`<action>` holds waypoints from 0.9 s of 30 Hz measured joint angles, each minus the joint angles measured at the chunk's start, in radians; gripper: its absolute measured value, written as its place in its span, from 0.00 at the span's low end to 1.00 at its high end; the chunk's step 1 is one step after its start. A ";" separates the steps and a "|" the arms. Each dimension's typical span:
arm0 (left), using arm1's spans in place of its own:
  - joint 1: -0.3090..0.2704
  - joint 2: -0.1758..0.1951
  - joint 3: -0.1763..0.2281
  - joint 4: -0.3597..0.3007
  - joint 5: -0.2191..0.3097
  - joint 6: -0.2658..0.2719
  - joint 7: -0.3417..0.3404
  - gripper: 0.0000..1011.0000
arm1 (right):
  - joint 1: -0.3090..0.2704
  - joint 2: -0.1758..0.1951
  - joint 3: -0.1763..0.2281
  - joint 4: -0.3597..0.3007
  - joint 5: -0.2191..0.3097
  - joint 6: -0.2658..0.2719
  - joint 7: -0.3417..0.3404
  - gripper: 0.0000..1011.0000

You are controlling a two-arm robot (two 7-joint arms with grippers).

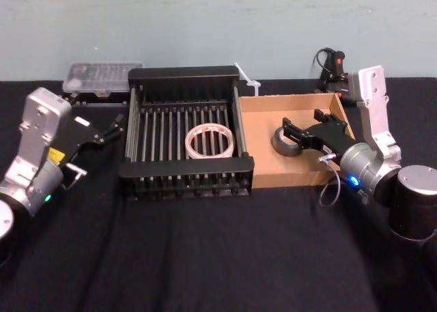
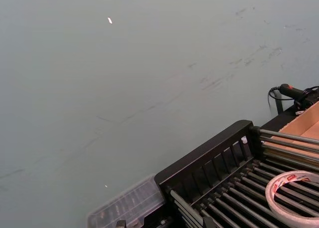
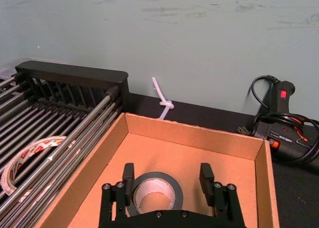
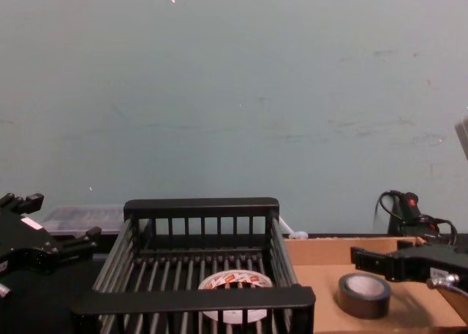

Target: Pick up the white tape and place it into the black box , Pick up the silver tape and place it into the brown box.

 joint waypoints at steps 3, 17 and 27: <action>0.000 0.000 0.000 0.000 0.000 0.000 0.000 0.99 | 0.000 0.000 0.000 0.000 0.000 0.000 0.000 0.90; 0.000 0.000 0.000 0.000 0.000 0.000 0.000 0.99 | -0.065 0.007 0.010 -0.101 -0.009 0.005 -0.008 0.99; 0.000 0.000 0.000 0.000 0.000 0.000 0.000 0.99 | -0.160 0.017 0.027 -0.230 -0.019 0.005 -0.026 0.99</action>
